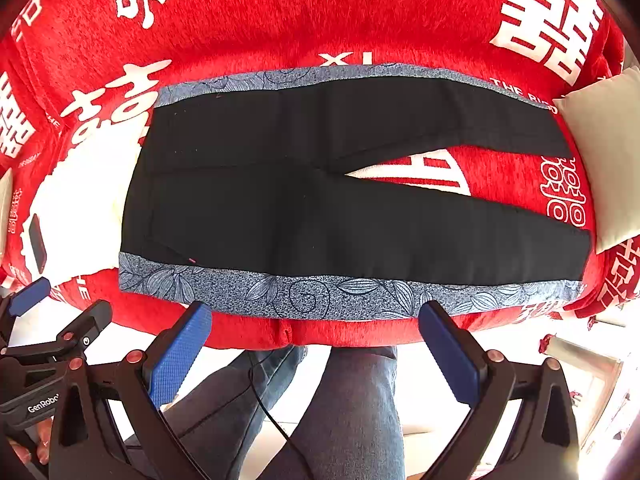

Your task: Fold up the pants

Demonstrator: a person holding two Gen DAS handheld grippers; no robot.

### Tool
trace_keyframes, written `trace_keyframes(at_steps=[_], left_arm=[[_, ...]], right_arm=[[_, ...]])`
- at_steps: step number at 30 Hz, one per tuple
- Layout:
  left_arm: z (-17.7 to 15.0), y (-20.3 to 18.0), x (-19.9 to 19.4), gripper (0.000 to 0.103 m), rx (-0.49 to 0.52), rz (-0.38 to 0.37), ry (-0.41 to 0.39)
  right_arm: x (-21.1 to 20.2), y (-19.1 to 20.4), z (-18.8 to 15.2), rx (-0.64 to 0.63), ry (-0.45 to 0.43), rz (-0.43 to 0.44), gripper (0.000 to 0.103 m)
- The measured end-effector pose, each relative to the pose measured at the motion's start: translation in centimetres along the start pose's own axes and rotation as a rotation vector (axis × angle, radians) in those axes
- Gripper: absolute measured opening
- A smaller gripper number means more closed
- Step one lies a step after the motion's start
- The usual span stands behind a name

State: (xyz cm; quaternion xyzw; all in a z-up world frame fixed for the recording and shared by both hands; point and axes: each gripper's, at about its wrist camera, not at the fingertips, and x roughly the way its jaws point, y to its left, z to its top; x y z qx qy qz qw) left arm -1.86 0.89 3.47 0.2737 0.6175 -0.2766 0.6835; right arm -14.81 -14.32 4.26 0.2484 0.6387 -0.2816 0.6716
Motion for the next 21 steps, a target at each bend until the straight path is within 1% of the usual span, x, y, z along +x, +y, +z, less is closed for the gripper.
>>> trace_keyframes(at_steps=[10, 21], left_arm=[[0.0, 0.7, 0.1, 0.103, 0.0, -0.004, -0.007], [-0.2, 1.1, 0.8, 0.103, 0.017, -0.037, 0.004]], right_arm=[[0.2, 0.8, -0.3, 0.001, 0.0, -0.01, 0.103], [0.7, 1.3, -1.2, 0.019, 0.013, -0.023, 0.103]])
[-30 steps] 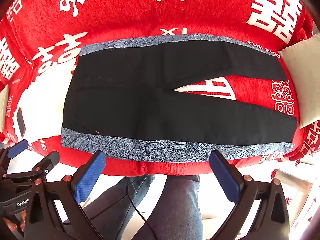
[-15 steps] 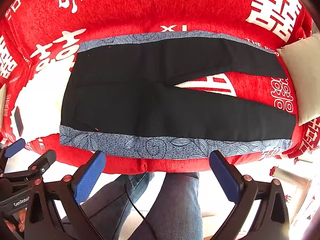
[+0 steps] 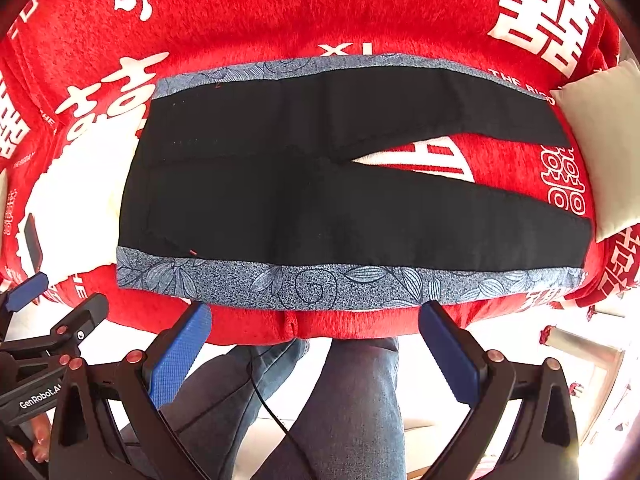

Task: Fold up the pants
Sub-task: 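Grasp the grey patterned cuffs of the black trousers with both grippers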

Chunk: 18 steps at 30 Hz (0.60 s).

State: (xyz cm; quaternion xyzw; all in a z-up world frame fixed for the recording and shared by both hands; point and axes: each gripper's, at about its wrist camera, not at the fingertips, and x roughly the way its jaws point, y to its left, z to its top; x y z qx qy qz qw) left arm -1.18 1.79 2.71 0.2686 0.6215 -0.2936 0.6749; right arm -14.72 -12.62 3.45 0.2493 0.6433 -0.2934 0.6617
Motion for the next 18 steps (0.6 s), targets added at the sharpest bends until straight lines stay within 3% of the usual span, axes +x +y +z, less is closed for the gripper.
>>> trace_keyframes(at_steps=[6, 13, 18], left_arm=[[0.2, 0.2, -0.1, 0.103, -0.02, -0.018, -0.008], [0.4, 0.7, 0.0, 0.103, -0.109, -0.063, -0.043], [-0.2, 0.5, 2.5, 0.103, -0.186, -0.065, -0.032]], right_arm=[[0.0, -0.7, -0.1, 0.043, -0.001, 0.038, 0.103], [1.5, -6.3, 0.5, 0.35, 0.062, 0.386, 0.103], [2.9, -9.5, -0.1, 0.407, 0.045, 0.465, 0.103]])
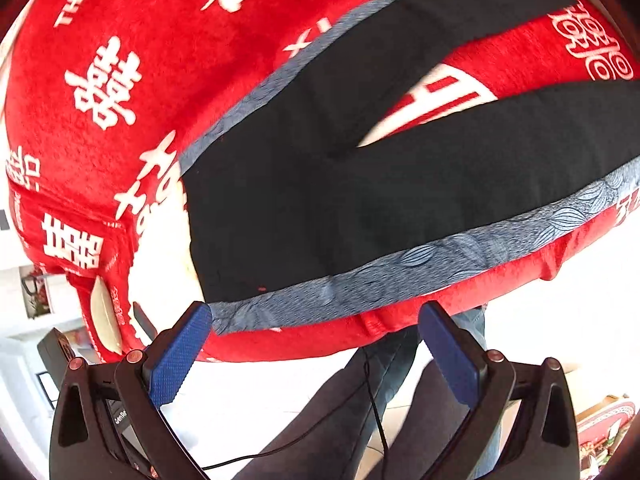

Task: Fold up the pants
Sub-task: 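Grasp the grey patterned cuffs of the black trousers with both grippers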

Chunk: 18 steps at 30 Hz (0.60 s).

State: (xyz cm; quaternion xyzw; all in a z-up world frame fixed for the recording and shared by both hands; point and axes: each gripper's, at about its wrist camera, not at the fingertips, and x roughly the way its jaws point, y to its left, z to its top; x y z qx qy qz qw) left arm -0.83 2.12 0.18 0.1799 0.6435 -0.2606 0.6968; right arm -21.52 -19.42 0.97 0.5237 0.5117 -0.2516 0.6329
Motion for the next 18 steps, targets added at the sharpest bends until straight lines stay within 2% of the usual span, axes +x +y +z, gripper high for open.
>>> trace_keyframes(at_steps=[2, 5, 8, 13, 18], left_arm=[[-0.5, 0.1, 1.9, 0.103, -0.044, -0.012, 0.031], [-1.4, 0.3, 4.9, 0.103, -0.112, -0.075, 0.062], [-2.5, 0.3, 7.4, 0.103, -0.185, -0.142, 0.064], [-4.4, 0.4, 10.6, 0.103, -0.272, -0.224, 0.061], [-5.6, 0.5, 12.4, 0.103, -0.289, -0.248, 0.054]], right_arm=[[1.2, -2.3, 0.3, 0.048, 0.033, 0.049, 0.103], [3.3, -6.2, 0.5, 0.145, 0.075, 0.143, 0.103], [5.7, -9.5, 0.1, 0.201, 0.091, 0.3, 0.103], [9.3, -12.8, -1.1, 0.203, 0.107, 0.385, 0.102], [12.1, -15.4, -1.5, 0.177, 0.091, 0.445, 0.101]])
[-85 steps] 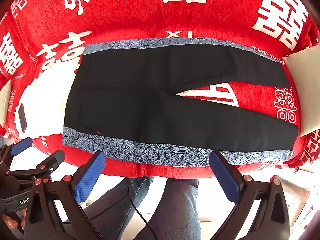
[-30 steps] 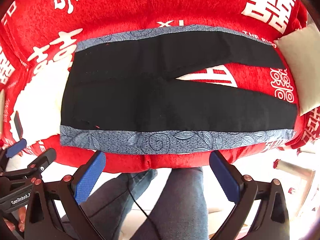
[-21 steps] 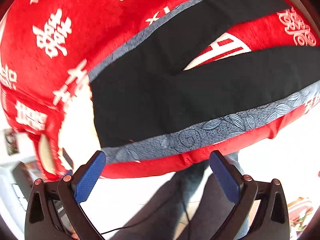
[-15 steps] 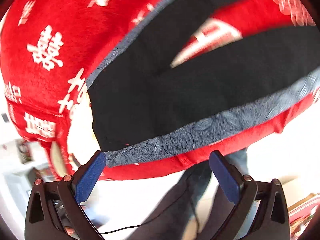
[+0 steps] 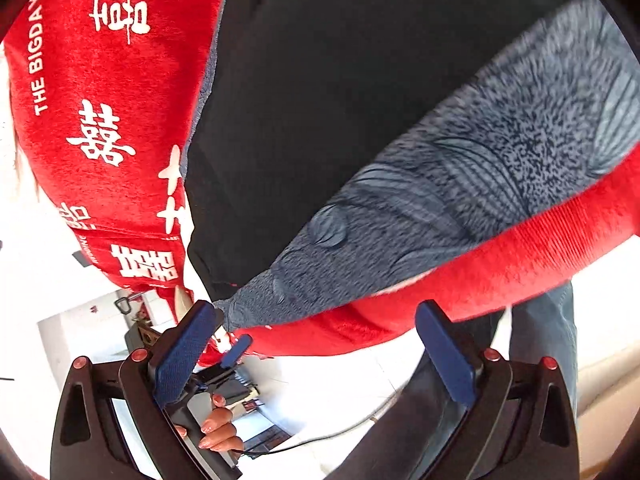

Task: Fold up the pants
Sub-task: 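Grasp the grey patterned cuffs of the black trousers with both grippers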

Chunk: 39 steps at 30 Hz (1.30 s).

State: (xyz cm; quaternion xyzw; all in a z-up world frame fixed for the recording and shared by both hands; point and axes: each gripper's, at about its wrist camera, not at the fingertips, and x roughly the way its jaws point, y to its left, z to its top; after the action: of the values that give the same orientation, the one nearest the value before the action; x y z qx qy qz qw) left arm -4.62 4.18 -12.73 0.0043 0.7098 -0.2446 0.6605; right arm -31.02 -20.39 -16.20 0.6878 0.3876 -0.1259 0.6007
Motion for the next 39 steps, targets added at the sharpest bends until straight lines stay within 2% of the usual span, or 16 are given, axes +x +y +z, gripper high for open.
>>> trace_keyframes(at_steps=[7, 8, 9, 10, 12, 13, 17, 20, 24, 25, 26, 28, 30, 34, 39], left_arm=[[-0.6, 0.3, 0.8, 0.103, -0.01, -0.032, -0.029], [-0.7, 0.3, 0.9, 0.103, -0.013, -0.036, -0.029], [-0.7, 0.3, 0.9, 0.103, -0.014, -0.038, -0.03], [-0.8, 0.3, 0.9, 0.103, -0.016, -0.038, -0.03], [-0.8, 0.1, 1.1, 0.103, -0.019, -0.04, -0.03], [-0.9, 0.1, 1.0, 0.103, -0.022, -0.045, -0.029], [-1.2, 0.5, 0.6, 0.103, -0.074, -0.098, -0.019], [-0.9, 1.1, 0.5, 0.103, -0.161, -0.162, -0.021], [0.6, 1.7, 0.4, 0.103, -0.282, -0.229, -0.059], [0.9, 1.9, 0.4, 0.097, -0.302, -0.231, -0.068], [1.2, 2.1, 0.3, 0.068, -0.329, -0.226, -0.084], [1.9, 2.5, 0.6, 0.03, -0.354, -0.256, -0.076], [2.2, 2.2, -0.2, 0.023, -0.336, -0.222, -0.099], [3.4, -0.9, -3.8, 0.023, -0.158, -0.131, -0.147], [7.3, -4.7, -6.7, 0.023, -0.041, -0.123, -0.177]], right_arm=[[0.6, -1.1, 1.2, -0.017, -0.032, 0.095, 0.098], [0.4, -1.1, 1.0, -0.017, -0.037, 0.099, 0.082], [0.2, -1.1, 0.9, -0.006, -0.051, 0.104, 0.054], [0.1, -1.3, 1.0, 0.011, -0.054, 0.102, 0.044], [0.2, -1.8, 1.5, 0.067, -0.058, 0.107, 0.017], [0.3, -1.9, 1.7, 0.077, -0.059, 0.106, 0.012], [-0.5, -0.6, 2.4, 0.064, -0.059, 0.171, 0.011], [-2.1, 1.5, 2.5, 0.036, -0.048, 0.243, 0.011], [-3.6, 4.0, 2.7, -0.003, -0.034, 0.285, 0.011], [-3.8, 4.2, 2.8, -0.005, -0.03, 0.289, 0.011], [-3.9, 4.5, 2.8, -0.008, -0.025, 0.292, 0.011], [-4.0, 4.7, 3.1, -0.022, -0.012, 0.278, 0.011], [-4.0, 4.8, 3.3, -0.039, 0.006, 0.241, 0.011], [-4.1, 6.4, 4.2, -0.105, 0.022, 0.166, 0.011], [-5.3, 11.0, 7.2, -0.255, 0.013, 0.108, 0.011]])
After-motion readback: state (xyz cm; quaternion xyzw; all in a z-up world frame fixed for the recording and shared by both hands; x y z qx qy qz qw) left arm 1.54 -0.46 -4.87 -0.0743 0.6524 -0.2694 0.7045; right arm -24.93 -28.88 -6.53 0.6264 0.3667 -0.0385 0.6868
